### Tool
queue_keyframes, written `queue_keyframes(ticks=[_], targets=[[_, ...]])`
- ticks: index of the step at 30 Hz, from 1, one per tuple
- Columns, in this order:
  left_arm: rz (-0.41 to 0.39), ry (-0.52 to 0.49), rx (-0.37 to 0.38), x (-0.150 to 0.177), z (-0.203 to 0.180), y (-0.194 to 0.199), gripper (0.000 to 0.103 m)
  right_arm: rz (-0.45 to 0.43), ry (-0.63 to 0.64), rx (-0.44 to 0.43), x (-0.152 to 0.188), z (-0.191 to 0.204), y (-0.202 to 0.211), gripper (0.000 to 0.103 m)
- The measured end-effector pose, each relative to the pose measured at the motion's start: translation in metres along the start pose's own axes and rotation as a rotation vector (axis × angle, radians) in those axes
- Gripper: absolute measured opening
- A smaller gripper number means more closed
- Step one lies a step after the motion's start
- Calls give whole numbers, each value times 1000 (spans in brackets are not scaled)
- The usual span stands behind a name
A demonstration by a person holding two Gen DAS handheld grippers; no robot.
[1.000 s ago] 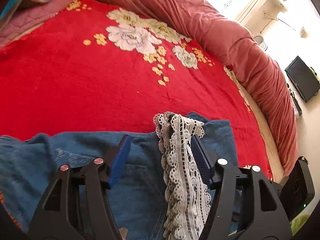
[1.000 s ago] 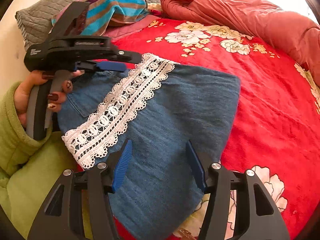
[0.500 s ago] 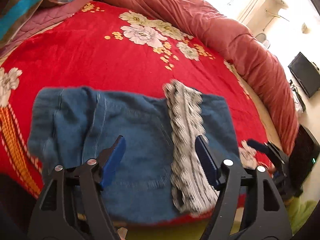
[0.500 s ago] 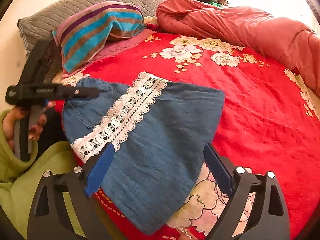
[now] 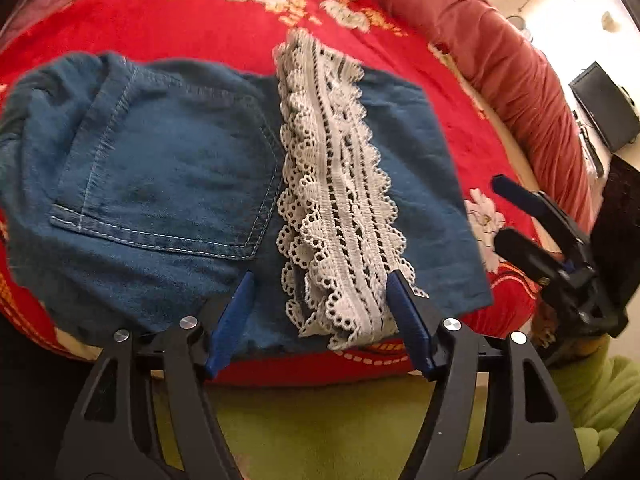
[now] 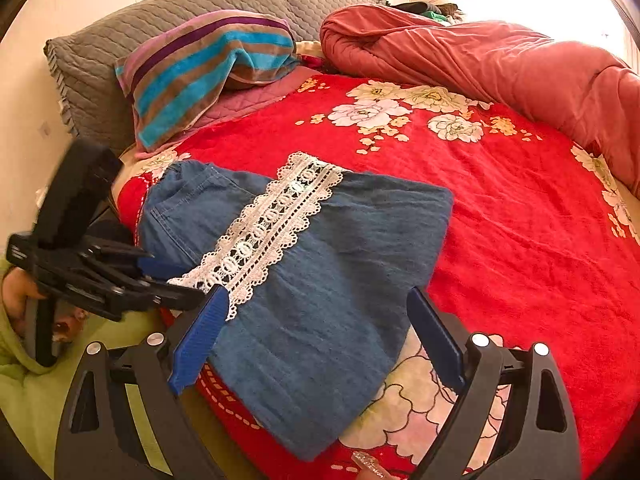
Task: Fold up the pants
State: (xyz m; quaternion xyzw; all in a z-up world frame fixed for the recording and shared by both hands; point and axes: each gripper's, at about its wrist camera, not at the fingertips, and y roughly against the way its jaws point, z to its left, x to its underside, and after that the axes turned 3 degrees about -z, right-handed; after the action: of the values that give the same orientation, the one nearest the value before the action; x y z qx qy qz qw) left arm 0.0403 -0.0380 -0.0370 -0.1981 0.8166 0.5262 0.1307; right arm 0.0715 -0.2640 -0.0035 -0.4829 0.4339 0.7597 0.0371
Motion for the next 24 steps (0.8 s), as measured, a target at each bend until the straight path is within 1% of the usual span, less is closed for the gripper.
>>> queue_keyframes(ticks=[1,2,3,5,8,9,11,13,14,16,18,20,21,24], targets=[[-3,-11,-4,0,-3,1,36,0,-5,0,1,-1,0,90],[-6,-27,9,0,-7,1,19,1,-9,0,1,-2,0,90],[-8,-38,6,0,-10,2,10,3,-14,0,1,-3,0,90],[-28,-70,-21,4,-16,8,8,-4,-11,-16,1,0,3,90],[-65,-147,-59,11,-30,24,8,-11,22,-35,1,6,6,90],[-63,-153,-69,12,-30,23,9,-7,35,-36,1,8,5,90],[-35,-130,-80,13,-24,16,11,4,40,-41,2,10,1,90],[-11,-89,-72,11,-15,9,19,20,35,-51,3,12,-5,90],[-11,-67,-65,11,-10,9,21,26,40,-58,5,14,-8,90],[-16,-53,-61,10,-7,9,25,55,61,-61,10,17,-14,90],[-16,-57,-63,10,-8,9,25,102,68,-60,15,18,-23,88],[-15,-63,-66,10,-9,9,25,145,67,-40,24,15,-31,88],[-15,-64,-66,11,-9,9,25,162,71,-24,28,14,-34,85],[-11,-66,-64,10,-11,6,27,169,85,-3,36,14,-37,84]])
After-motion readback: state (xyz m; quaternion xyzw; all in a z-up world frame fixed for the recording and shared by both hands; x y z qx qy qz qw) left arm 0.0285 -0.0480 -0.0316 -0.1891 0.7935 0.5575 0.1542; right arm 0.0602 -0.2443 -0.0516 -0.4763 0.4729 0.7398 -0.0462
